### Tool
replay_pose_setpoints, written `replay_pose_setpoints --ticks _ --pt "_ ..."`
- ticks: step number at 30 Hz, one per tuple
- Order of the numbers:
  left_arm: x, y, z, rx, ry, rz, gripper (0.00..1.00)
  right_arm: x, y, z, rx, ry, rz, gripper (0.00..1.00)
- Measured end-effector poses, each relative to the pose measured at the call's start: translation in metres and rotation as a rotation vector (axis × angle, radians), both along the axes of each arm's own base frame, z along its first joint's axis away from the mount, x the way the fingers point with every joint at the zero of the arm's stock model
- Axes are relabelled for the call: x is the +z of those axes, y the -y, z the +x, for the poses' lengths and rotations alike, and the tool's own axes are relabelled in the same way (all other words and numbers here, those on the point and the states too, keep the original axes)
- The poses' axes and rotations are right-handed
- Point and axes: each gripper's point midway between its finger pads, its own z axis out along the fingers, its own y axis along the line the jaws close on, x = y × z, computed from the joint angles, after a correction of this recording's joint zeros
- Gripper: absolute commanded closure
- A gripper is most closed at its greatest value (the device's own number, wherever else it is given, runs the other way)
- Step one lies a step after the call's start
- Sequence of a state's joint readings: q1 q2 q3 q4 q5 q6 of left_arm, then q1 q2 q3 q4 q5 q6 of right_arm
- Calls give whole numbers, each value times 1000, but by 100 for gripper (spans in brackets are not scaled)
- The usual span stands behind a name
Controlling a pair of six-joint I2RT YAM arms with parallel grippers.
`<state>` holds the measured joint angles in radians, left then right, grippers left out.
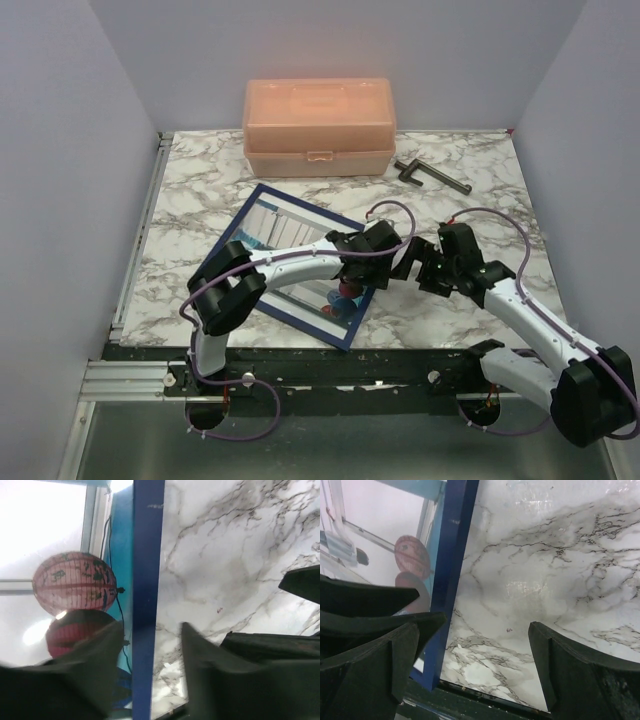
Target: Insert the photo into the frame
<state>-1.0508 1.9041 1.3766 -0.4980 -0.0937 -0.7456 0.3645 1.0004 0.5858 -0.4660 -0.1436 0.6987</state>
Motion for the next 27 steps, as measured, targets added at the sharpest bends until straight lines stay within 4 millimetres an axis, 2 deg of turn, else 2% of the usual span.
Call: replay_pose_setpoints --ticks 4,9,17,20,24,27 --pt "-1 -4 7 22 -12 -53 25 -8 -3 -4 19 -38 1 0" --pt "9 -27 4 44 -13 -94 24 -15 -11 -10 63 -75 39 0" --pt "61 -75 7 114 59 -242 24 -39 -27 -15 118 -170 69 12" --pt "68 -94 5 140 70 -268 24 -48 -32 -18 140 -204 58 18" --pt "76 -123 -1 178 94 -294 22 -49 -48 -16 187 -217 48 22" --pt "89 -138 -6 194 122 -324 21 -51 -64 -16 239 -221 28 33"
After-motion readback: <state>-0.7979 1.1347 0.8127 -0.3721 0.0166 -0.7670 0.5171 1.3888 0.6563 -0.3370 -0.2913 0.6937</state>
